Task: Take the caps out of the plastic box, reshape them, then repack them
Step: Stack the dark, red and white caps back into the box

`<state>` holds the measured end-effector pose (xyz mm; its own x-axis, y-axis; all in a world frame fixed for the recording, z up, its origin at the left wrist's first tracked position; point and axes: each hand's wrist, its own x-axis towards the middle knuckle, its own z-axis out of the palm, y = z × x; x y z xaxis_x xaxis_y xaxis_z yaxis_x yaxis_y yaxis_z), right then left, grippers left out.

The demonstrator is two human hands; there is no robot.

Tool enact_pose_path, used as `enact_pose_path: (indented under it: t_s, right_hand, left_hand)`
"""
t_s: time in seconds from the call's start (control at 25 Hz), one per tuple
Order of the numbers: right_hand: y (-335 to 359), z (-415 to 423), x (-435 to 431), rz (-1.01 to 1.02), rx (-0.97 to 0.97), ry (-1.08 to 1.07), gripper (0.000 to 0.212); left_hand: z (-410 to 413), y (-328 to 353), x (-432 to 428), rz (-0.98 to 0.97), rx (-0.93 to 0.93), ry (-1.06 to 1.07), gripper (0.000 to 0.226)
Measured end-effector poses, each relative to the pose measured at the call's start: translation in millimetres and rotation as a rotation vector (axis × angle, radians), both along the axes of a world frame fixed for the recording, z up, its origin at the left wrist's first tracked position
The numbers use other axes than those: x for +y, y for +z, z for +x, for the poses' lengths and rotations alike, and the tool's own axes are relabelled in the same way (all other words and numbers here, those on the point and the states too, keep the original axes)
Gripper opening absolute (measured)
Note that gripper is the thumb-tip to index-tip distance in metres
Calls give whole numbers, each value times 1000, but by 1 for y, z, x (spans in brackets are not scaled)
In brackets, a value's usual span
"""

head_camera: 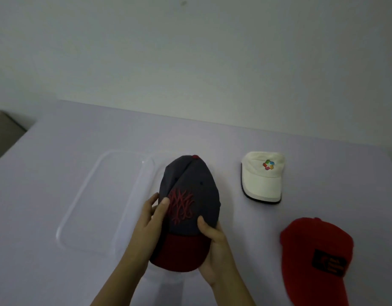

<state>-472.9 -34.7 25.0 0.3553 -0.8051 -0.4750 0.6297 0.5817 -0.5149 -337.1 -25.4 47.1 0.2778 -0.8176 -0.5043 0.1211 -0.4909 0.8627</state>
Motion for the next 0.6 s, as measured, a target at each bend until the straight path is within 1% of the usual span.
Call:
enact_pose_path:
  t_s: [0.08, 0.16, 0.28, 0.44, 0.6]
  right_hand:
    - [-7, 29, 2, 34, 39, -2, 58]
    - [-18, 50, 2, 79, 71, -11, 49]
    - [-36, 61, 0, 159, 131, -18, 50]
    - [-52, 67, -1, 262, 241, 13, 51]
    - [-69, 75, 1, 279, 498, -29, 61]
  left_hand:
    - [29, -7, 2, 15, 31, -44, 72]
    - [51, -19, 1, 56, 39, -109, 72]
    - [60, -38, 1, 109, 25, -207, 70]
    - [67, -57, 4, 110, -43, -204, 72]
    - [69, -63, 5, 61, -160, -254, 75]
